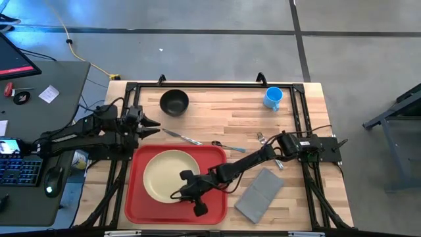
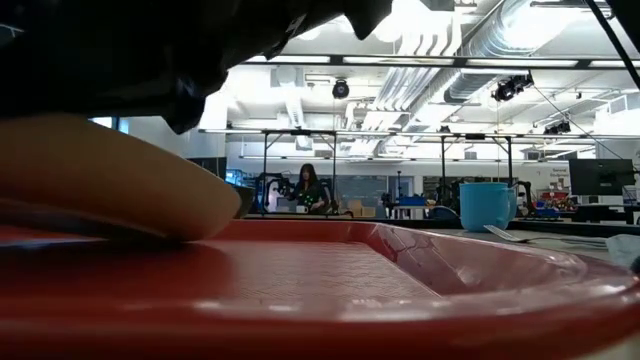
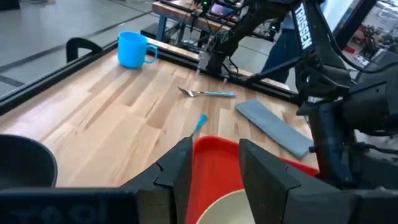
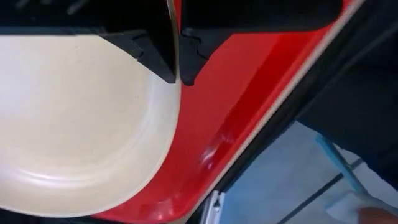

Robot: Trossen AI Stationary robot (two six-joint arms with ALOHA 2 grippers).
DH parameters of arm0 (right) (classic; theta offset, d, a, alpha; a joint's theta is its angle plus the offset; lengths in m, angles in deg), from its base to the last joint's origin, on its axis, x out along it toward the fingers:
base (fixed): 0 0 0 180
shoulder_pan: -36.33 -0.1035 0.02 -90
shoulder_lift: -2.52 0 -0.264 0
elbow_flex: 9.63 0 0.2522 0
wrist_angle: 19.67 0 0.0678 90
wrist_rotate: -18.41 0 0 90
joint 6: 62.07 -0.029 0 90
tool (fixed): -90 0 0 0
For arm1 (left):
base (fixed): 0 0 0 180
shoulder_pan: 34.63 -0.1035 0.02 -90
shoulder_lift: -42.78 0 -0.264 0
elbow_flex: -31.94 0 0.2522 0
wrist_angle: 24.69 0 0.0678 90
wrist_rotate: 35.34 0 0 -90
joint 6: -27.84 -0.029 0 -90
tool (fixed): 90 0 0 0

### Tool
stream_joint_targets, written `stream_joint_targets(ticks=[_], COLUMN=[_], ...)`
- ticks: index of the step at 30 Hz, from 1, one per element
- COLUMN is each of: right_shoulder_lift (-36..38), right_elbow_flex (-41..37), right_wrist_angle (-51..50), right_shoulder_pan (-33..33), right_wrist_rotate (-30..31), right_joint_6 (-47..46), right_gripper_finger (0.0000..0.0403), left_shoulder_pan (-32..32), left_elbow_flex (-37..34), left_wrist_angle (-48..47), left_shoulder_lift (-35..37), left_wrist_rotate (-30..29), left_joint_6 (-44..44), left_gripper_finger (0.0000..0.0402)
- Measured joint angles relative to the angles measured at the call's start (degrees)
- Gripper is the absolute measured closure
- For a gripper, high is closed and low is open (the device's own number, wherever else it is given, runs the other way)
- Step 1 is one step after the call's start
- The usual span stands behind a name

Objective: Set up tray
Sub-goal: Put the light brown plate on the red serving tray

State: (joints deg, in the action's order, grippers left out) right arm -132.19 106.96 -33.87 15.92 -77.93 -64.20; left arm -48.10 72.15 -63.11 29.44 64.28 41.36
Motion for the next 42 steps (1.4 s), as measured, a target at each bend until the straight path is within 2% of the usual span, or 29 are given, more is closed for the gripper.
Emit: stream_joint_targets(ticks=[12, 22, 29, 36, 42], right_shoulder_lift=[0.0, 0.0, 0.0, 0.0, -0.6], right_elbow_flex=[0.0, 0.0, 0.0, -0.1, 0.0], right_wrist_angle=[-8.1, -8.5, 2.4, 3.2, 10.1], right_shoulder_pan=[-2.7, -3.4, -3.3, -2.5, -2.5], right_wrist_rotate=[3.0, 3.1, 3.9, 4.1, 3.9], right_joint_6=[-12.8, -13.6, -8.4, -6.9, -5.9], right_gripper_finger=[0.0402, 0.0402, 0.0402, 0.0402, 0.0397], left_shoulder_pan=[0.0, 0.0, 0.0, 0.0, 0.0], left_elbow_flex=[0.0, 0.0, 0.0, 0.0, 0.0], left_wrist_angle=[-2.5, -1.1, 2.2, 3.3, 4.8], left_shoulder_lift=[0.0, 0.0, 0.0, 0.0, 0.0], left_wrist_rotate=[2.3, 2.3, 2.4, 2.4, 2.4], left_joint_6=[-1.3, -1.3, -1.7, -3.3, -4.3], left_gripper_finger=[0.0236, 0.0236, 0.0236, 0.0236, 0.0236])
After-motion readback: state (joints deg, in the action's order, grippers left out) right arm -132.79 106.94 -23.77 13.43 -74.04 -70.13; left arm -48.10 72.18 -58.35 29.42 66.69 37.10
